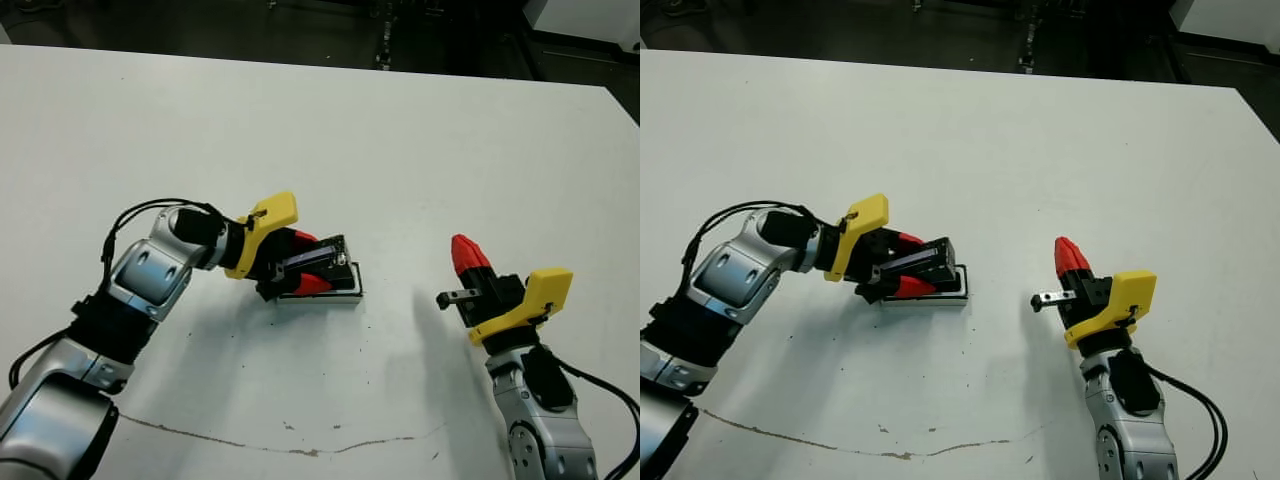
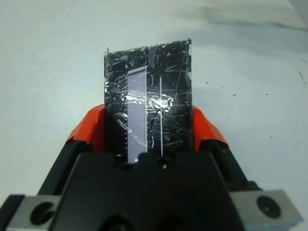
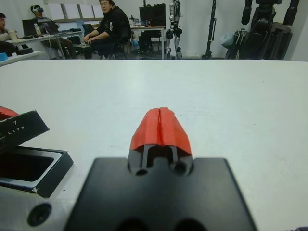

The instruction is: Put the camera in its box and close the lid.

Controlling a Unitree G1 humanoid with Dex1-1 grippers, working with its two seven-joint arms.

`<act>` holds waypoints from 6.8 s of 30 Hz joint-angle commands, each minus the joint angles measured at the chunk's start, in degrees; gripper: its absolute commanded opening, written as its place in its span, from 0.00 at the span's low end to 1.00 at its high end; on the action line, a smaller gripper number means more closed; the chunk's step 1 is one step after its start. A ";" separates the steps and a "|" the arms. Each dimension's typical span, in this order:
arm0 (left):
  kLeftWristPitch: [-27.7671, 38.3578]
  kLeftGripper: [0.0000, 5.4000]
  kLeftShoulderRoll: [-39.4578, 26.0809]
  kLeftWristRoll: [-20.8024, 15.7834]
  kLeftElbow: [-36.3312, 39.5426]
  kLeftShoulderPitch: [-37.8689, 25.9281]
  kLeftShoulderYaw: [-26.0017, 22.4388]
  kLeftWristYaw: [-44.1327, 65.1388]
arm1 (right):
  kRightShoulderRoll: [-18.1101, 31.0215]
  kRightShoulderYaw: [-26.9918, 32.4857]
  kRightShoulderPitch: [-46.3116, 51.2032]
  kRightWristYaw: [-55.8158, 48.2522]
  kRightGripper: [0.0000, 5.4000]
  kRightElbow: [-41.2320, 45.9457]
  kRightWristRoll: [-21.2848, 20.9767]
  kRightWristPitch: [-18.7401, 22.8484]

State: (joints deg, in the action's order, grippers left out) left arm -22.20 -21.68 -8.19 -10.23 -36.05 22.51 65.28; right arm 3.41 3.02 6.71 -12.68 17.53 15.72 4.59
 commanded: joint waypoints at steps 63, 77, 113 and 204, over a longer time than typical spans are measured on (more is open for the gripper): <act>4.31 1.00 4.80 -1.31 10.32 14.72 1.14 -8.08 | 0.28 0.64 0.11 0.20 0.00 -0.66 -0.01 0.43; 3.68 1.00 4.49 -3.41 12.00 18.47 -0.50 -10.84 | 0.40 0.63 0.24 0.01 0.00 -0.77 0.05 0.44; -10.05 1.00 -0.95 -17.39 28.38 14.58 -9.34 -12.82 | 1.05 0.42 0.50 -0.65 0.00 -1.35 -0.21 0.32; -5.10 1.00 -1.98 -5.77 -10.86 -3.65 -4.69 8.19 | 0.80 -0.45 0.64 -0.08 0.00 -2.02 -0.98 -0.45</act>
State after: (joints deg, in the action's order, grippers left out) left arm -27.46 -23.75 -14.95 -20.86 -40.54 17.22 73.90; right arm 3.85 2.26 6.86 -12.90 16.03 14.91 3.92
